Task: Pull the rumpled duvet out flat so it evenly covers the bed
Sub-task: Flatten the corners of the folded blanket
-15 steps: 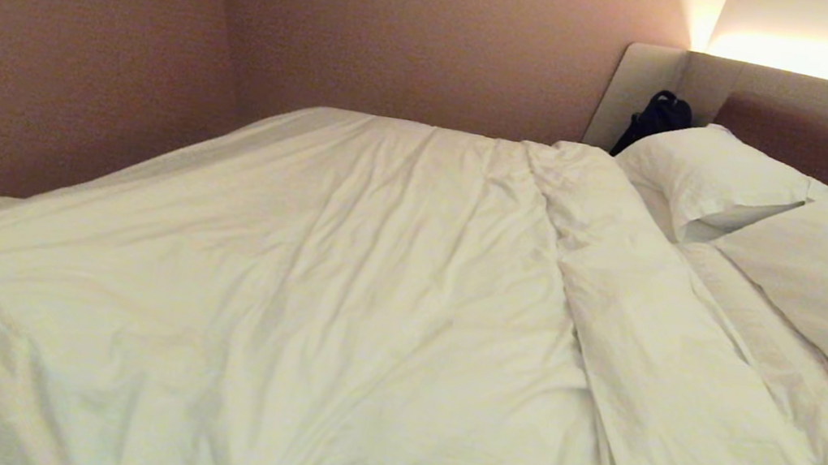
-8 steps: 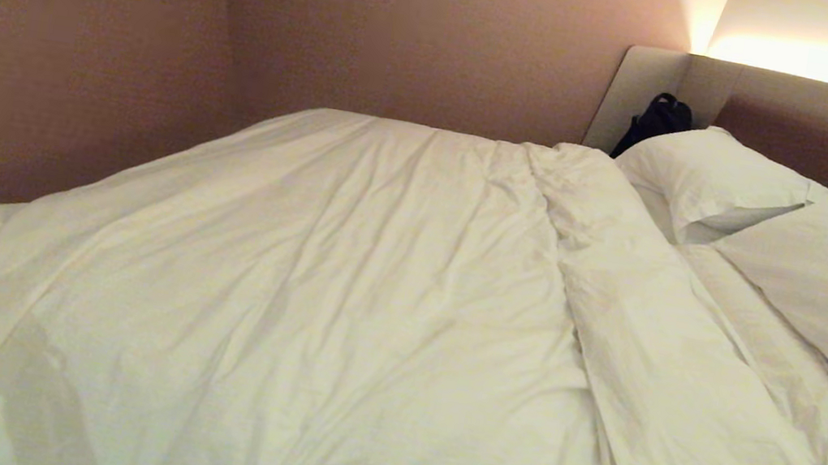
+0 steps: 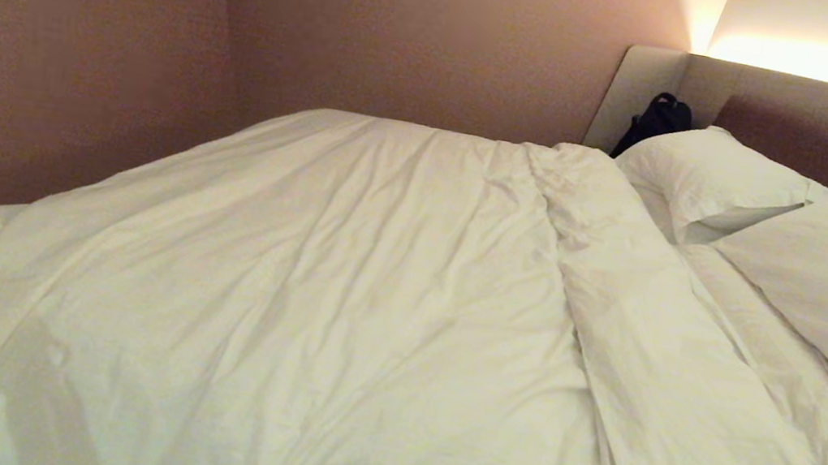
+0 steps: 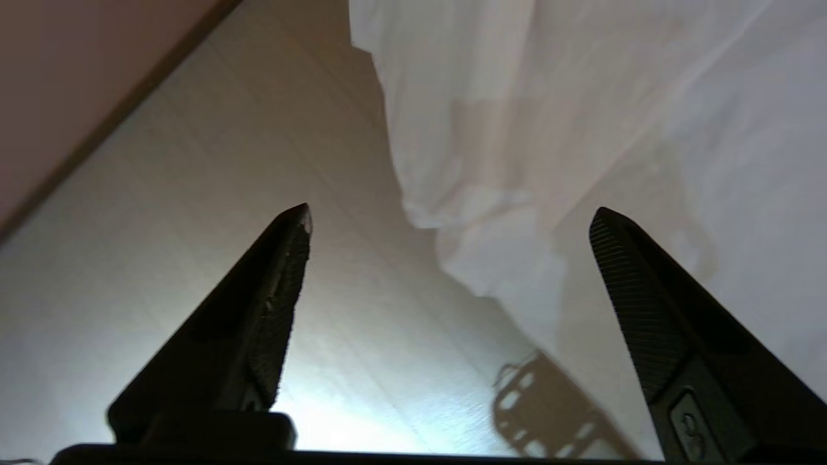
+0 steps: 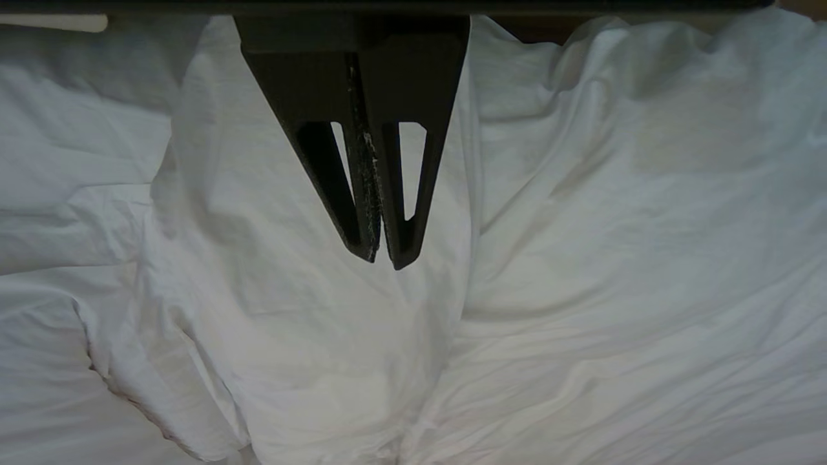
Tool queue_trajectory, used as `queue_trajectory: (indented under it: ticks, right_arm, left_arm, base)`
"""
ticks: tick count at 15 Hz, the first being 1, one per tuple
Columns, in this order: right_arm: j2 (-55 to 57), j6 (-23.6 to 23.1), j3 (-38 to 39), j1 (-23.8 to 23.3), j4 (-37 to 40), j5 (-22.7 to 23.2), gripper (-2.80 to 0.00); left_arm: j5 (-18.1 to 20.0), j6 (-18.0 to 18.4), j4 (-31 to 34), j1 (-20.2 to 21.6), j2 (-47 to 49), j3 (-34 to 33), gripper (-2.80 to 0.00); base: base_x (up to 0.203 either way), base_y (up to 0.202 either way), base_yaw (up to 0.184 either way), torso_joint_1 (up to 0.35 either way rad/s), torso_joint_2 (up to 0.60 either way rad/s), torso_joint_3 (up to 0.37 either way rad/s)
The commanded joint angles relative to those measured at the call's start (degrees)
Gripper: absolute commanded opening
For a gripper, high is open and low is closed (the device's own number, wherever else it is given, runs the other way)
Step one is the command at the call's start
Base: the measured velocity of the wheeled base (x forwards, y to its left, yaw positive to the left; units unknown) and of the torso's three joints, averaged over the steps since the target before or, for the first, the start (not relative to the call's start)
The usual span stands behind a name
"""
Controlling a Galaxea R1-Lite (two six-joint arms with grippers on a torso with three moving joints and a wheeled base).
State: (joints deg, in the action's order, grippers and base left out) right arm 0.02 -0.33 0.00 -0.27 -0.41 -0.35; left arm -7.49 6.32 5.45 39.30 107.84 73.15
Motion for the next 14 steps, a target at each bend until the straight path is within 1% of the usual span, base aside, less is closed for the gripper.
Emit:
queue_trajectory:
  ticks: [1,4,7,8,9,10,11,14]
  right_arm:
    - [0.0,0.0,0.0,0.0,0.0,0.0,-2.80]
    - [0.0,0.0,0.0,0.0,0.0,0.0,-2.80]
    - [0.0,0.0,0.0,0.0,0.0,0.0,-2.80]
    - [0.0,0.0,0.0,0.0,0.0,0.0,-2.80]
    - [0.0,0.0,0.0,0.0,0.0,0.0,-2.80]
    - [0.0,0.0,0.0,0.0,0.0,0.0,-2.80]
    - [0.0,0.0,0.0,0.0,0.0,0.0,-2.80]
    - [0.0,0.0,0.0,0.0,0.0,0.0,-2.80]
  left_arm:
    - [-0.1,-2.5,0.0,0.0,2.3,2.1,0.00]
    - [-0.4,-9.1,0.1,-0.2,8.0,7.5,0.00]
    - [0.1,-14.0,0.1,-0.3,11.8,11.3,0.00]
    - [0.4,-14.2,0.1,-0.3,11.5,11.3,0.00]
    - [2.3,-14.5,0.0,-0.3,10.4,10.9,0.00]
    - [5.5,-14.9,0.2,-0.2,8.5,10.6,-2.80]
    - [9.7,-15.4,0.5,-0.2,6.1,10.0,-2.80]
    - [18.9,-16.1,0.6,0.0,-2.0,6.8,-2.80]
  base:
    - [0.000,0.000,0.000,0.000,0.00,0.000]
    - [0.000,0.000,0.000,0.000,0.00,0.000]
    - [0.000,0.000,0.000,0.000,0.00,0.000]
    - [0.000,0.000,0.000,0.000,0.00,0.000]
    - [0.000,0.000,0.000,0.000,0.00,0.000]
    - [0.000,0.000,0.000,0.000,0.00,0.000]
    - [0.000,0.000,0.000,0.000,0.00,0.000]
    - [0.000,0.000,0.000,0.000,0.00,0.000]
